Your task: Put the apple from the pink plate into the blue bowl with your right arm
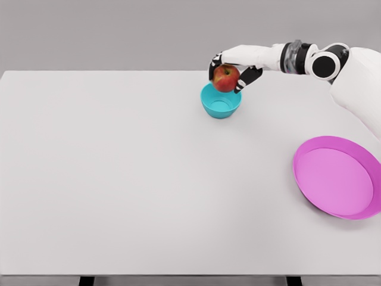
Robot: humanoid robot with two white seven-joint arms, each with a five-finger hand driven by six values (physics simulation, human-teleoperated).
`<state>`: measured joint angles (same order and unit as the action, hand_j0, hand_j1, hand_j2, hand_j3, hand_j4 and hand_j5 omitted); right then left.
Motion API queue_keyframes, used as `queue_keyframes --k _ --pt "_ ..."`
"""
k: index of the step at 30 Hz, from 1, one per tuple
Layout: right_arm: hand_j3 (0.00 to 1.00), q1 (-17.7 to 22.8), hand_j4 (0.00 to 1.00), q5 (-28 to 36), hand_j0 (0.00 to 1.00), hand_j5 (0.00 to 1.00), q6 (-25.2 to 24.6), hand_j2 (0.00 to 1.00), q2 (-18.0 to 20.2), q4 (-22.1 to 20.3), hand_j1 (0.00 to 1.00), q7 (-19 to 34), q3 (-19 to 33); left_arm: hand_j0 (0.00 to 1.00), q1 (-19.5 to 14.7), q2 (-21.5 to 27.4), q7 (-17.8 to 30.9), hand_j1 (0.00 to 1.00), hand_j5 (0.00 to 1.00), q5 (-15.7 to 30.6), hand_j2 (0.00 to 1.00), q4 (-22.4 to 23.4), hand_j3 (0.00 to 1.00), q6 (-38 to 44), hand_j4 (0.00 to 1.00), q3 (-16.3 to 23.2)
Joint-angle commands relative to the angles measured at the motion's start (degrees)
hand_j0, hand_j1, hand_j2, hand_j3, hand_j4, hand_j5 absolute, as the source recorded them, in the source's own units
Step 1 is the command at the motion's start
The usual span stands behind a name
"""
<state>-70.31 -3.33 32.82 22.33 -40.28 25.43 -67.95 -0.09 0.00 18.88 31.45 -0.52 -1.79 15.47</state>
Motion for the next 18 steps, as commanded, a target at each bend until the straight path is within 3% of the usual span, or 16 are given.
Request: queue_keyframes --k 1,9,10,11,12,14,16,18 --pt "0.94 0.0 0.94 0.3 0.94 0.94 -1.5 0.94 0.1 0.1 0.94 -0.4 0.1 1.0 0.0 0.0 0.0 1.0 1.0 0.0 1.0 0.0 1.0 0.0 1.0 0.0" --pt "0.98 0.0 0.98 0.3 0.98 0.98 -1.8 0.98 0.2 -0.6 0.98 -0.2 0.1 1.0 0.0 0.0 0.0 1.0 1.0 0.0 1.0 0.0 1.0 0.0 1.0 0.0" --pt "0.98 0.0 0.98 0.3 0.98 0.98 -1.4 0.98 0.3 -1.0 0.98 0.0 0.2 1.0 0.0 0.0 0.0 1.0 1.0 0.0 1.0 0.0 1.0 0.0 1.0 0.0" --pt "0.99 0.0 0.99 0.3 0.99 0.99 -1.0 0.99 1.5 -4.2 0.99 0.1 0.5 1.0 0.0 0.0 0.0 1.0 1.0 0.0 1.0 0.0 1.0 0.0 1.0 0.0" --pt "1.0 0.4 1.0 0.8 1.0 1.0 -1.3 1.0 10.2 -13.7 1.0 0.2 0.5 1.0 0.0 0.0 0.0 1.0 1.0 0.0 1.0 0.0 1.0 0.0 1.0 0.0" --pt "1.0 1.1 1.0 2.7 1.0 1.0 -0.7 1.0 23.1 -25.4 1.0 0.3 0.5 1.0 0.0 0.0 0.0 1.0 1.0 0.0 1.0 0.0 1.0 0.0 1.0 0.0" --pt "1.0 2.6 1.0 4.5 1.0 1.0 2.2 1.0 29.3 -31.2 1.0 0.3 0.5 1.0 0.0 0.0 0.0 1.0 1.0 0.0 1.0 0.0 1.0 0.0 1.0 0.0" --pt "1.0 4.9 1.0 4.6 1.0 1.0 2.2 1.0 32.1 -35.0 1.0 1.7 0.5 1.0 0.0 0.0 0.0 1.0 1.0 0.0 1.0 0.0 1.0 0.0 1.0 0.0"
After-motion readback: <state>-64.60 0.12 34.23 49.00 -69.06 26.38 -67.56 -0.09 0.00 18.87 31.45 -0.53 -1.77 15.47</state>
